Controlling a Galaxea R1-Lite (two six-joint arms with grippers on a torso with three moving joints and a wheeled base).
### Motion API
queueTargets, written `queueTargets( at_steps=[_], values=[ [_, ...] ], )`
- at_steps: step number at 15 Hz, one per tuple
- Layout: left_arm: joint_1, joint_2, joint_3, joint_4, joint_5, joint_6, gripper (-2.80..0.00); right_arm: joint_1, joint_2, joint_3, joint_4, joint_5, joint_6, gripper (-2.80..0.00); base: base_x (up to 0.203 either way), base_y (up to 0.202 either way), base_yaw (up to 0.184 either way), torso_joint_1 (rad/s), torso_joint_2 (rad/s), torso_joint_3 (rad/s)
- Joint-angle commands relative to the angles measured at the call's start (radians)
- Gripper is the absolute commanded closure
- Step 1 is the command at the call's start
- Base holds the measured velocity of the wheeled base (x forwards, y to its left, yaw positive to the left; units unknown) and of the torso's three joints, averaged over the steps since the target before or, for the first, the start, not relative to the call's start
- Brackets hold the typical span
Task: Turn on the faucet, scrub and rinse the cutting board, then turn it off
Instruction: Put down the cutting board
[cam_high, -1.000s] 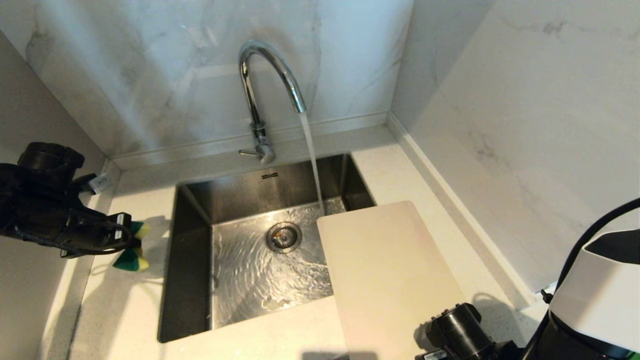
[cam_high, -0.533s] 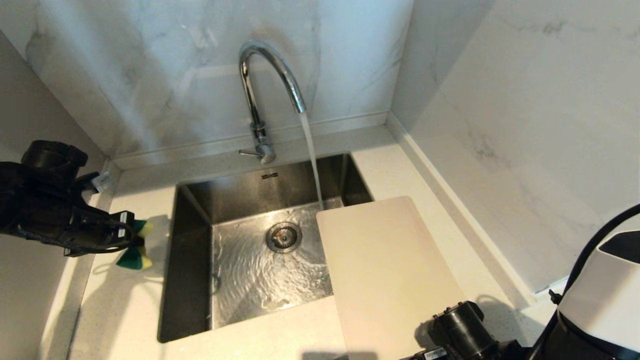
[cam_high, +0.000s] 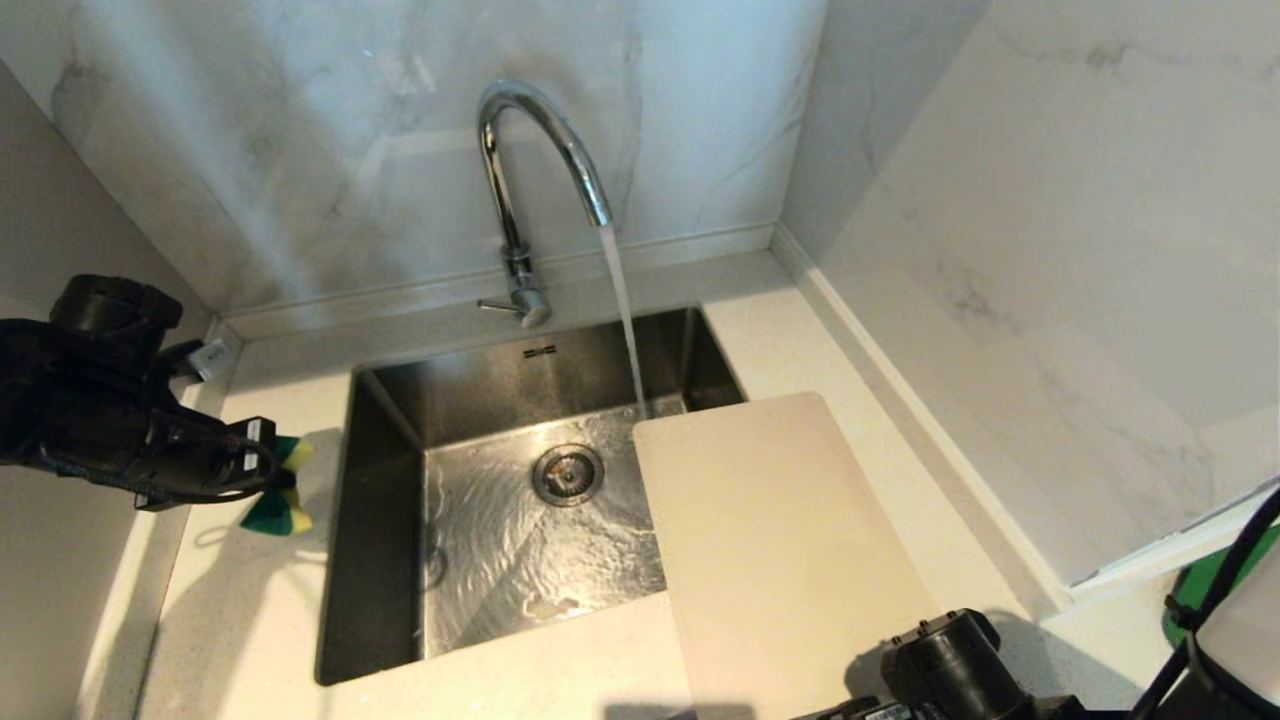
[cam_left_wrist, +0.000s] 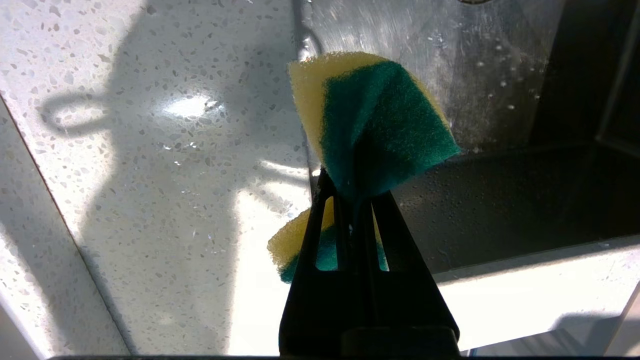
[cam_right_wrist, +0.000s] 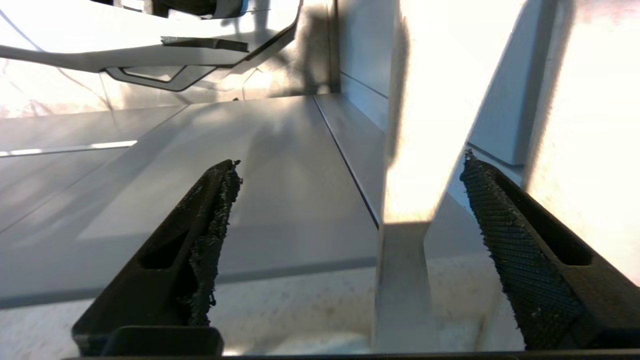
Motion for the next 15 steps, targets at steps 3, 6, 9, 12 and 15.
queueTargets(
  at_steps=[3, 6, 9, 12, 15],
  values=[
    [-0.002, -0.012, -0.001, 0.004, 0.011, -0.002, 0.0, 0.0, -0.067, 0.026, -0.004, 0.03, -0.012, -2.8, 0.0, 0.0, 0.0, 0.0, 0.0, 0.0],
    [-0.005, -0.025, -0.001, 0.006, 0.014, -0.002, 0.0, 0.0, -0.092, 0.029, -0.005, 0.051, -0.01, -2.8, 0.0, 0.0, 0.0, 0.0, 0.0, 0.0],
    [-0.007, -0.03, -0.002, 0.014, 0.02, -0.002, 0.0, 0.0, -0.147, 0.037, -0.005, 0.051, -0.011, -2.8, 0.0, 0.0, 0.0, 0.0, 0.0, 0.0],
    [-0.025, -0.041, -0.001, 0.021, 0.034, -0.006, 0.0, -0.005, -0.225, 0.045, -0.005, 0.05, -0.005, -2.8, 0.0, 0.0, 0.0, 0.0, 0.0, 0.0],
    [-0.027, -0.05, -0.003, 0.023, 0.036, -0.012, 0.0, -0.034, -0.29, 0.05, -0.005, 0.048, -0.001, -2.8, 0.0, 0.0, 0.0, 0.0, 0.0, 0.0]
  ],
)
